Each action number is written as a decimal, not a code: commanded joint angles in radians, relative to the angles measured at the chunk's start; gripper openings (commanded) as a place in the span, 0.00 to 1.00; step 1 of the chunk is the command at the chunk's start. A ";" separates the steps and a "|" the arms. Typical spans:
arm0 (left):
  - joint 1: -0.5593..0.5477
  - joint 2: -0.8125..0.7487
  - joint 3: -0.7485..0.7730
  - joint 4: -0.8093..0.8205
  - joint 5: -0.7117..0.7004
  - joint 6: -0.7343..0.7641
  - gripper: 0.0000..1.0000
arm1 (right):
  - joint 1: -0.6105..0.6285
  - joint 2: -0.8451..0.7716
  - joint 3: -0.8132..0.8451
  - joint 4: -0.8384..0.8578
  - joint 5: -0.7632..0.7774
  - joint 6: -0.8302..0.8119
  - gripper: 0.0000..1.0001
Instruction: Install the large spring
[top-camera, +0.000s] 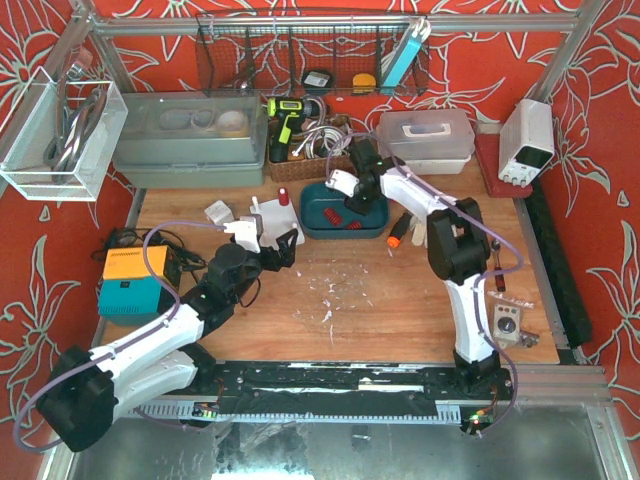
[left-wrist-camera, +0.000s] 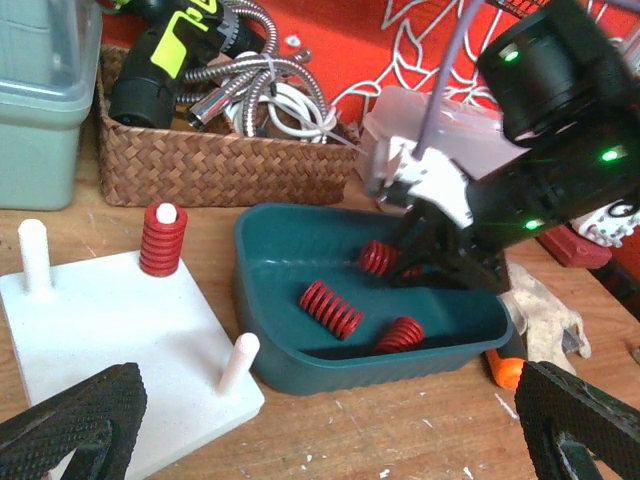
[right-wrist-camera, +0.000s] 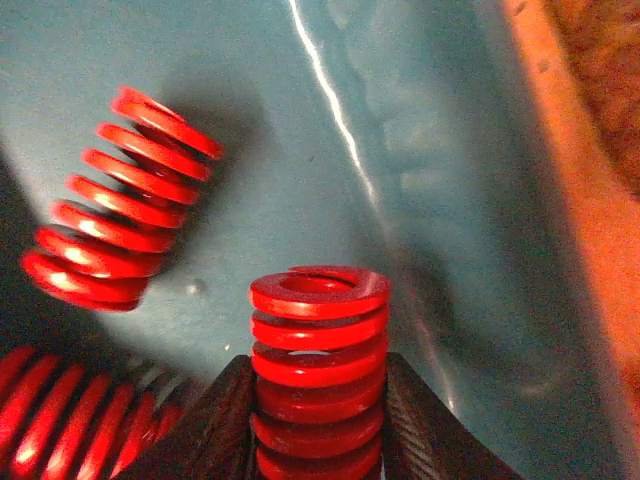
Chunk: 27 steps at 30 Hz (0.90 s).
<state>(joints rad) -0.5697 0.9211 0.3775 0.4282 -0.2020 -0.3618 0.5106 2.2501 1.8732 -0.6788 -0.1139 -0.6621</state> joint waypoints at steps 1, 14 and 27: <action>-0.006 -0.022 -0.018 0.033 -0.023 -0.010 1.00 | 0.009 -0.178 -0.081 0.084 -0.068 0.114 0.00; 0.007 -0.116 0.090 -0.301 -0.031 -0.161 1.00 | 0.101 -0.581 -0.539 0.428 -0.117 0.373 0.00; 0.036 -0.190 0.172 -0.429 0.165 -0.178 0.59 | 0.259 -0.797 -0.972 0.823 -0.130 0.449 0.00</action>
<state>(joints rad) -0.5373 0.7036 0.5121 0.0357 -0.1295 -0.5327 0.7380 1.4960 0.9657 -0.0341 -0.2234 -0.2451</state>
